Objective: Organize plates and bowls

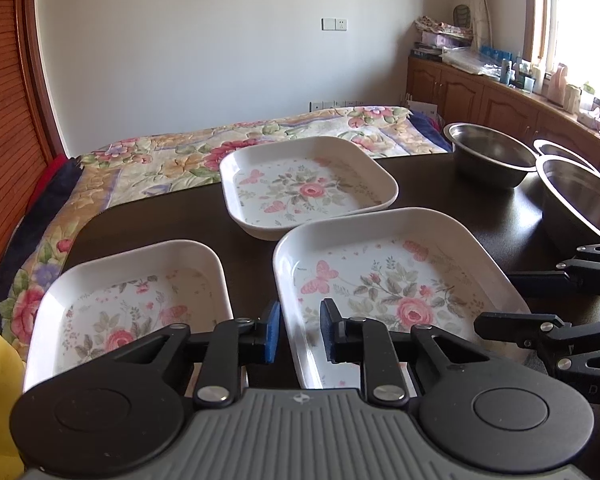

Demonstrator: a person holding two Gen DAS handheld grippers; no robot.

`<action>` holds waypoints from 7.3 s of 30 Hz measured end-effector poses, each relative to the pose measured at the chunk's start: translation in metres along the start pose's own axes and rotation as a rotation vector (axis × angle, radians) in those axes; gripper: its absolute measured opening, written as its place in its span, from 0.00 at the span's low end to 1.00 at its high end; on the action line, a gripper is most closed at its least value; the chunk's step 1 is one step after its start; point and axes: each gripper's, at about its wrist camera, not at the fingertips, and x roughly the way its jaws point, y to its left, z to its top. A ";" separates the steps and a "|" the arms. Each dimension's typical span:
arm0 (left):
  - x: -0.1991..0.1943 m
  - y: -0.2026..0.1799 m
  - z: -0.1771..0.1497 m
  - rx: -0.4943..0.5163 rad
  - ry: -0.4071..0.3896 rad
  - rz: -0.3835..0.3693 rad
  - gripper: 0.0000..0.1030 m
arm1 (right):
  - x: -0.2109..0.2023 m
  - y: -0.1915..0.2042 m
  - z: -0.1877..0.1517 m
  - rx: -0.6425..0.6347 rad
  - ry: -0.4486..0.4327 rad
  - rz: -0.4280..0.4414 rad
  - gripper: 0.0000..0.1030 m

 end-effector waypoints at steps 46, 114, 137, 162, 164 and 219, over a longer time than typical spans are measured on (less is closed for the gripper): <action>-0.123 -0.037 -0.064 -0.091 -0.070 -0.023 0.16 | -0.081 0.010 -0.038 0.111 -0.088 0.039 0.13; -0.128 -0.007 -0.076 -0.166 -0.090 0.001 0.43 | -0.084 0.015 -0.022 0.073 -0.109 0.040 0.32; -0.085 0.107 -0.037 -0.202 -0.136 0.126 0.48 | 0.015 0.061 0.067 -0.067 0.000 0.175 0.40; -0.049 0.148 -0.044 -0.242 -0.074 0.121 0.18 | 0.094 0.078 0.087 -0.060 0.162 0.209 0.26; -0.048 0.147 -0.043 -0.241 -0.072 0.117 0.16 | 0.094 0.079 0.087 -0.057 0.165 0.217 0.25; -0.125 0.033 -0.051 -0.103 -0.096 0.077 0.11 | -0.028 0.033 0.037 0.051 0.005 0.169 0.17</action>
